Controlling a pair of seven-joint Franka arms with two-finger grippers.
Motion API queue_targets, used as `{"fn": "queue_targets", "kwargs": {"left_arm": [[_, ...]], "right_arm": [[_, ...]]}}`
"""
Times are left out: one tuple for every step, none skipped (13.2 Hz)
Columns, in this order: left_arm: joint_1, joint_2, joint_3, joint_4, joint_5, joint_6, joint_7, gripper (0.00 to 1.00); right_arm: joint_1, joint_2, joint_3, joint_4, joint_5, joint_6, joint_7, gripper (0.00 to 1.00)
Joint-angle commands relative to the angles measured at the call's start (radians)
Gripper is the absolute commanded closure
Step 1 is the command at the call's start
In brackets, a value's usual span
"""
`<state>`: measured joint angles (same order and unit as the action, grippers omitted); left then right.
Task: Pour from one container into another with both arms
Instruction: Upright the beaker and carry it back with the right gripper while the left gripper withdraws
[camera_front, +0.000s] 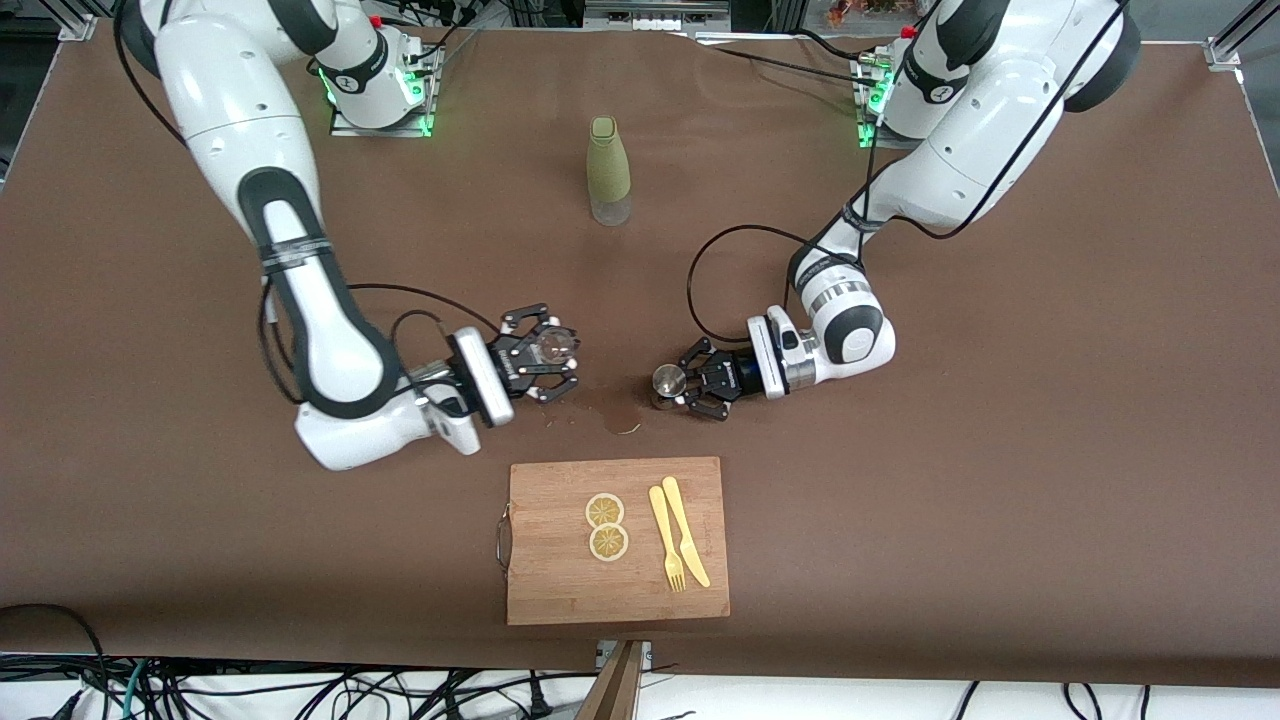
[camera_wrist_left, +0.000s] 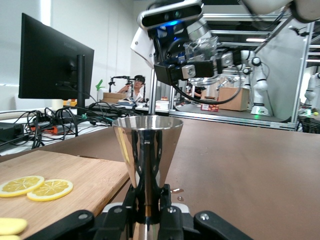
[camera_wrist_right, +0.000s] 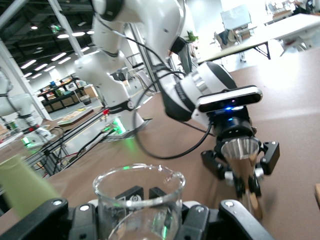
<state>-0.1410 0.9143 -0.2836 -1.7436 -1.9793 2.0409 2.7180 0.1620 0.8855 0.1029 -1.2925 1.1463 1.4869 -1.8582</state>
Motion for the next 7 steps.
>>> {"fn": "queue_targets", "kwargs": {"left_arm": [[0.066, -0.061, 0.021, -0.088, 0.092, -0.065, 0.072, 1.0], [0.081, -0.07, 0.036, -0.1, 0.134, -0.089, 0.06, 1.0], [0.096, -0.075, 0.065, -0.105, 0.183, -0.132, 0.043, 1.0], [0.106, -0.08, 0.101, -0.105, 0.238, -0.181, 0.03, 1.0], [0.118, -0.09, 0.136, -0.106, 0.287, -0.224, 0.022, 1.0], [0.13, -0.103, 0.179, -0.111, 0.345, -0.269, 0.016, 1.0], [0.142, -0.112, 0.231, -0.109, 0.408, -0.321, 0.016, 1.0]], "right_arm": [[-0.08, -0.002, 0.012, -0.008, -0.052, -0.097, -0.085, 1.0], [-0.12, -0.002, 0.012, -0.013, -0.097, -0.126, -0.126, 1.0], [-0.154, 0.0, 0.012, -0.021, -0.138, -0.148, -0.177, 1.0], [-0.188, 0.0, 0.011, -0.028, -0.164, -0.169, -0.221, 1.0], [-0.217, 0.0, 0.011, -0.037, -0.192, -0.18, -0.248, 1.0], [-0.249, 0.004, 0.011, -0.047, -0.221, -0.186, -0.287, 1.0], [-0.275, 0.009, 0.011, -0.063, -0.232, -0.192, -0.346, 1.0]]}}
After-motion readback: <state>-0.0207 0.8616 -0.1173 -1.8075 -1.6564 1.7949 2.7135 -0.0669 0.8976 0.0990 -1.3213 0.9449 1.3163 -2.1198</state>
